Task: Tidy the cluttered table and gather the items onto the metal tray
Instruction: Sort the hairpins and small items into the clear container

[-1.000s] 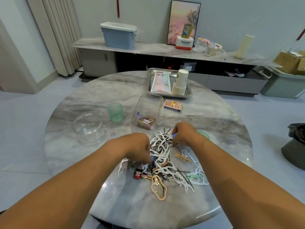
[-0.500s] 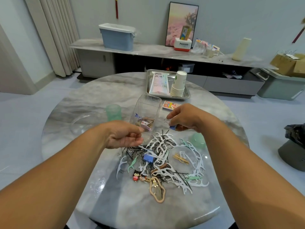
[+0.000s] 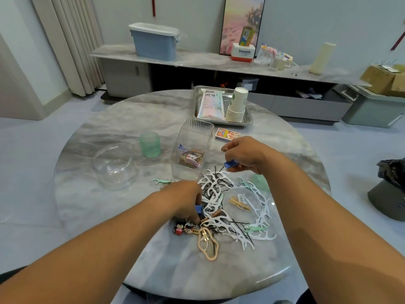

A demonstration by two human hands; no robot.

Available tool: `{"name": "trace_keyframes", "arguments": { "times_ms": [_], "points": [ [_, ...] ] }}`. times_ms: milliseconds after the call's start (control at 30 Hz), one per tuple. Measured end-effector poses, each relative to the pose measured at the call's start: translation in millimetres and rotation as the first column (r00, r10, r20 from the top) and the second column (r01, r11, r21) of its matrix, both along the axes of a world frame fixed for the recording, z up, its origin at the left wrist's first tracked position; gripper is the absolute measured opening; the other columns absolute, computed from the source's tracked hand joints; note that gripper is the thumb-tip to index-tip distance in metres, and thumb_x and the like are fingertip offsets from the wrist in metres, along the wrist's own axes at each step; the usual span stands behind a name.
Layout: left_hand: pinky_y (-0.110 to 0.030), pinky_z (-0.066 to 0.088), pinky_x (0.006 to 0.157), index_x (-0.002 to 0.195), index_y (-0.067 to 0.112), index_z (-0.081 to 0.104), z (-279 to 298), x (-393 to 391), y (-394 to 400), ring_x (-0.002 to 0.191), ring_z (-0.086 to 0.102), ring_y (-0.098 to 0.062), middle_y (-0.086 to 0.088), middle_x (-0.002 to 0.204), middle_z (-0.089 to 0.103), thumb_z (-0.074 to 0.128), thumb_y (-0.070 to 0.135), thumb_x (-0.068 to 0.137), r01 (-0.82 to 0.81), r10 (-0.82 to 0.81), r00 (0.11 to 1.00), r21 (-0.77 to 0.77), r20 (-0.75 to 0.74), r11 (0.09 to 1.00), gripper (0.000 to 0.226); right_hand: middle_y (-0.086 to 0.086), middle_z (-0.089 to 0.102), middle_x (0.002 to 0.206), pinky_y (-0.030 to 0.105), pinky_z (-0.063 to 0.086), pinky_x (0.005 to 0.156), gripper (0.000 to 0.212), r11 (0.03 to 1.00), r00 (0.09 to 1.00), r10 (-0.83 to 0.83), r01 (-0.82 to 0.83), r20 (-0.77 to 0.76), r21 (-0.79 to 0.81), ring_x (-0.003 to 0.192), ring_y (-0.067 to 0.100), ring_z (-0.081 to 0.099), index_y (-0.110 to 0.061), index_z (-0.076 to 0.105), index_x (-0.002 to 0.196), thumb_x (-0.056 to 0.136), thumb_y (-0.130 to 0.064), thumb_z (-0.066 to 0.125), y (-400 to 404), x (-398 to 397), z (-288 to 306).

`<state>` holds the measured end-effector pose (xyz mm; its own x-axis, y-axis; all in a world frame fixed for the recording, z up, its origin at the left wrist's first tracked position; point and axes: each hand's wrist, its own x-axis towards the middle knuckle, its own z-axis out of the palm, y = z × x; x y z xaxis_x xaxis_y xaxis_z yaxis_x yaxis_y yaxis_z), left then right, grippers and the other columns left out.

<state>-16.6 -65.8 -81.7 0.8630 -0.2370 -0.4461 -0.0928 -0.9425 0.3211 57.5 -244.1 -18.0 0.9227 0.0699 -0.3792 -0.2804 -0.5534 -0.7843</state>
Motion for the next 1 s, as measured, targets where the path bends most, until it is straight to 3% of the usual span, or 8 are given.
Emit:
{"name": "trace_keyframes", "arguments": {
  "times_ms": [200, 267, 367, 467, 733, 833, 900, 1000],
  "points": [
    [-0.024, 0.052, 0.059, 0.108, 0.019, 0.067, 15, 6, 5, 0.07, 0.067, -0.012, 0.002, 0.089, 0.069, 0.087, 0.025, 0.078, -0.126, 0.117, 0.991, -0.165, -0.062, 0.978, 0.036, 0.014, 0.07, 0.096, 0.039, 0.064, 0.075, 0.013, 0.99, 0.996, 0.042, -0.03, -0.084, 0.138, 0.079, 0.024, 0.075, -0.007, 0.069, 0.106, 0.094, -0.001, 0.068, -4, -3, 5],
    [-0.024, 0.055, 0.058, 0.102, 0.012, 0.068, 26, 14, 11, 0.069, 0.07, -0.014, -0.005, 0.09, 0.073, 0.083, 0.018, 0.082, -0.251, 0.221, 0.967, -0.356, -0.125, 0.9, 0.026, 0.007, 0.073, 0.089, 0.033, 0.062, 0.076, 0.008, 0.975, 0.992, 0.076, -0.053, -0.099, 0.215, 0.074, 0.017, 0.073, -0.011, 0.069, 0.099, 0.093, -0.009, 0.072, -6, -2, 9],
    [-0.024, 0.062, 0.066, 0.1, -0.001, 0.068, 42, 24, 15, 0.071, 0.073, -0.017, -0.016, 0.098, 0.071, 0.074, 0.001, 0.087, -0.524, 0.397, 0.845, -0.707, -0.359, 0.475, 0.015, 0.0, 0.074, 0.083, 0.022, 0.054, 0.062, 0.006, 0.929, 0.985, 0.109, -0.054, -0.133, 0.366, 0.064, 0.007, 0.066, -0.016, 0.07, 0.092, 0.09, -0.018, 0.076, -7, 0, 14],
    [-0.024, 0.062, 0.067, 0.11, -0.007, 0.065, 48, 29, 12, 0.081, 0.075, -0.021, -0.022, 0.105, 0.071, 0.06, -0.01, 0.093, -0.625, 0.395, 0.721, -0.781, -0.569, 0.017, 0.018, 0.0, 0.075, 0.088, 0.02, 0.047, 0.057, 0.008, 0.885, 0.984, 0.077, 0.005, -0.158, 0.465, 0.069, 0.008, 0.061, -0.018, 0.073, 0.09, 0.088, -0.022, 0.079, -1, 0, 12],
    [-0.023, 0.06, 0.064, 0.127, -0.007, 0.057, 46, 36, -2, 0.084, 0.074, -0.025, -0.025, 0.115, 0.068, 0.05, -0.02, 0.094, -0.572, 0.366, 0.674, -0.767, -0.642, -0.291, 0.036, 0.011, 0.073, 0.075, 0.018, 0.055, 0.051, 0.011, 0.754, 0.991, -0.093, 0.135, -0.098, 0.643, 0.055, 0.011, 0.065, -0.006, 0.067, 0.086, 0.086, -0.003, 0.077, 28, 4, 2],
    [-0.033, 0.064, 0.07, 0.132, 0.004, 0.053, 52, 41, 0, 0.082, 0.076, -0.024, -0.023, 0.116, 0.068, 0.052, -0.016, 0.095, -0.562, 0.408, 0.702, -0.806, -0.584, -0.186, 0.042, 0.012, 0.074, 0.08, 0.021, 0.059, 0.06, 0.012, 0.727, 0.973, -0.22, 0.121, 0.063, 0.676, 0.064, 0.015, 0.069, -0.004, 0.066, 0.086, 0.085, 0.002, 0.077, 34, 11, 6],
    [-0.039, 0.064, 0.071, 0.14, 0.011, 0.05, 53, 42, 4, 0.075, 0.073, -0.018, -0.013, 0.112, 0.068, 0.055, -0.009, 0.097, -0.503, 0.586, 0.732, -0.856, -0.347, 0.122, 0.048, 0.012, 0.074, 0.081, 0.023, 0.06, 0.065, 0.013, 0.697, 0.926, -0.343, 0.137, 0.16, 0.704, 0.067, 0.017, 0.071, -0.004, 0.065, 0.087, 0.086, 0.004, 0.076, 36, 20, 10],
    [-0.019, 0.054, 0.053, 0.136, 0.02, 0.057, 49, 44, 18, 0.059, 0.068, -0.002, 0.0, 0.118, 0.063, 0.057, 0.005, 0.099, -0.42, 0.689, 0.72, -0.739, 0.082, 0.526, 0.04, 0.016, 0.073, 0.089, 0.032, 0.063, 0.077, 0.014, 0.734, 0.856, -0.437, 0.163, 0.275, 0.66, 0.081, 0.026, 0.075, -0.005, 0.065, 0.087, 0.087, 0.005, 0.074, 39, 35, 12]
  ]
}}
